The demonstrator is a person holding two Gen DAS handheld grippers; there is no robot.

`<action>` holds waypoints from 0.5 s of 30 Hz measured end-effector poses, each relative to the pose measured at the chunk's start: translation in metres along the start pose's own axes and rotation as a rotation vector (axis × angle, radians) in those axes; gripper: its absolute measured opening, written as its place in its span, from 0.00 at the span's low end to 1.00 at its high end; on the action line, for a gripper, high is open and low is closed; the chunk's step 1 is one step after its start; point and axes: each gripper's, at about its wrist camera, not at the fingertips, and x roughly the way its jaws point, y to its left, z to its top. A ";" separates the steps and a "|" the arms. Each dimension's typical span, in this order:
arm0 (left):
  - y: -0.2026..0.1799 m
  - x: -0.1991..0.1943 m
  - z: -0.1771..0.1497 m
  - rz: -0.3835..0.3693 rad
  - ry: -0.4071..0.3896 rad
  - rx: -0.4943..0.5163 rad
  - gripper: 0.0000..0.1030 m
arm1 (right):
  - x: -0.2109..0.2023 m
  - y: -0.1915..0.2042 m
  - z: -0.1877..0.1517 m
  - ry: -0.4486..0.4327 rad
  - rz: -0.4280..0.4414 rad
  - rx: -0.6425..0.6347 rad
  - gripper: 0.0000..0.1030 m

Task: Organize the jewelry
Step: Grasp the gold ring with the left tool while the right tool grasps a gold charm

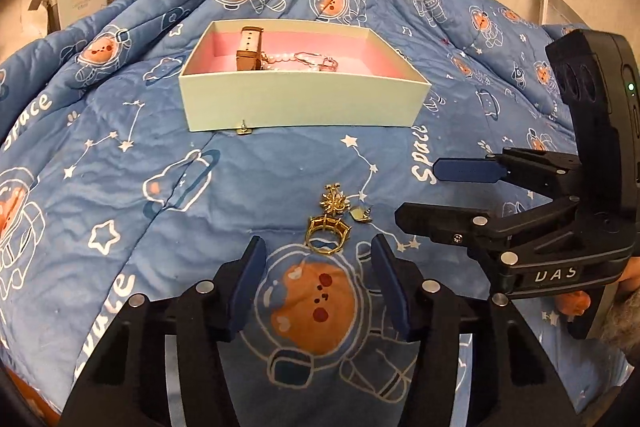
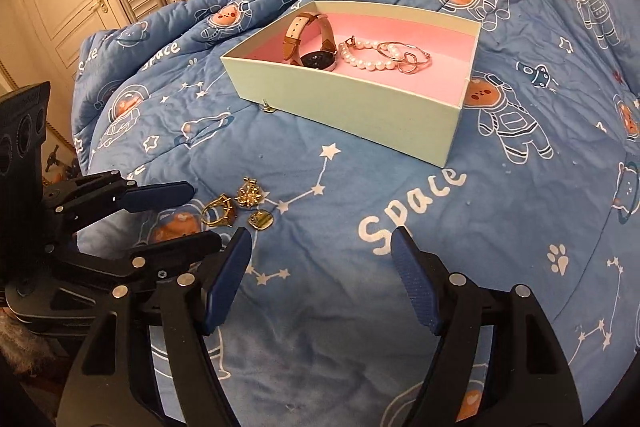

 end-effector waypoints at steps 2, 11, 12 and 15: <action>-0.001 0.006 0.003 0.017 0.012 0.017 0.45 | -0.001 -0.004 0.000 -0.004 0.003 0.007 0.70; -0.003 0.008 0.002 -0.007 0.007 0.046 0.23 | 0.000 -0.007 0.006 -0.005 0.001 -0.011 0.61; -0.002 0.007 0.002 -0.010 0.004 0.040 0.23 | 0.001 -0.006 0.006 -0.006 0.005 -0.019 0.60; 0.003 0.004 0.001 -0.014 -0.004 0.007 0.23 | 0.003 0.000 0.005 -0.003 0.036 -0.046 0.57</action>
